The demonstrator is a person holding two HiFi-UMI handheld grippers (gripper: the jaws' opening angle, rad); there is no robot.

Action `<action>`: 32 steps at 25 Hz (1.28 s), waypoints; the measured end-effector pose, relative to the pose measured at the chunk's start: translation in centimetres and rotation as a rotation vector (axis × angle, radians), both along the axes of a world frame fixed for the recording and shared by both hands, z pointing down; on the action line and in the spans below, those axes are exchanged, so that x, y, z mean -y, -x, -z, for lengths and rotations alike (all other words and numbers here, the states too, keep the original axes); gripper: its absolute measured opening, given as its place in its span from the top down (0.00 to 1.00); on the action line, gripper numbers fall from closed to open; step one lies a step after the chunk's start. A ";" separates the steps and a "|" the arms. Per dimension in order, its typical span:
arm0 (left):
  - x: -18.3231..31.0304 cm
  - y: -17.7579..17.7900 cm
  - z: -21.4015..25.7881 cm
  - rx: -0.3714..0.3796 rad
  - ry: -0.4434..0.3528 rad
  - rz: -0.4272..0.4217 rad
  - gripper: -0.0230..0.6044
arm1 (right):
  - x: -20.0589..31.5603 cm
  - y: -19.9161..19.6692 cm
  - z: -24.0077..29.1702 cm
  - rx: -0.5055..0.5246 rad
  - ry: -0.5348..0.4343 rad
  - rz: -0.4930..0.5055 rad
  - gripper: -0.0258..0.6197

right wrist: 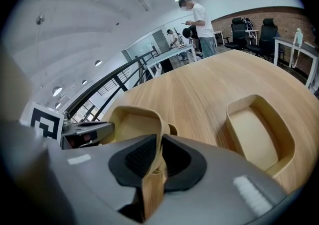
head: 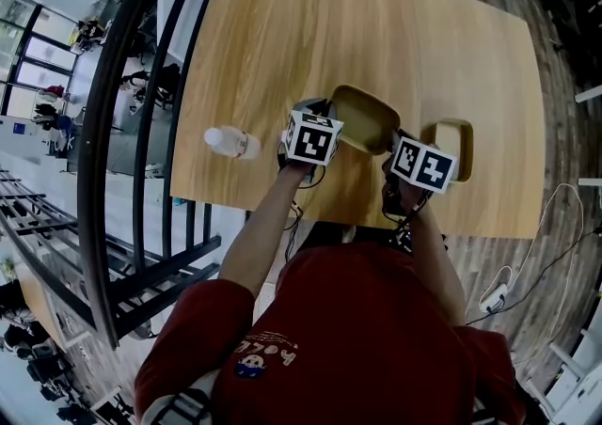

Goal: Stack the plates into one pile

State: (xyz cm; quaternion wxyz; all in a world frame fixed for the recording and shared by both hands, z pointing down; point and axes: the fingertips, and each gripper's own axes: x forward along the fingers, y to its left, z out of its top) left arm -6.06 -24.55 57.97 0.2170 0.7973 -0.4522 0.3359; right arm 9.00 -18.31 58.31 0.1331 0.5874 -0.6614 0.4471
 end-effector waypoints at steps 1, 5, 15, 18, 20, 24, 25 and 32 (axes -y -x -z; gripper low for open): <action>0.0 0.0 -0.2 0.002 0.006 -0.001 0.92 | 0.0 -0.1 -0.2 0.000 0.005 0.001 0.88; -0.1 -0.3 -0.9 0.015 0.027 -0.006 0.92 | -0.1 -0.3 -0.9 -0.005 0.031 0.006 0.89; -1.0 0.1 -2.5 0.058 0.094 -0.023 0.92 | -1.0 0.0 -2.1 -0.019 0.095 0.020 0.89; -1.3 0.1 -2.7 0.077 0.126 -0.035 0.92 | -1.2 0.1 -2.3 -0.018 0.119 0.032 0.89; -1.6 -0.1 -2.5 0.082 0.148 -0.045 0.92 | -1.5 0.2 -2.2 -0.009 0.130 0.041 0.89; -1.7 -0.1 -2.0 0.105 0.185 -0.064 0.92 | -1.7 0.3 -1.8 0.017 0.162 0.071 0.89; -1.7 -0.2 -2.0 0.112 0.199 -0.070 0.92 | -1.6 0.2 -1.8 0.018 0.174 0.077 0.89; -2.8 -0.2 -3.5 0.160 0.300 -0.106 0.91 | -2.2 0.2 -3.2 0.018 0.261 0.106 0.89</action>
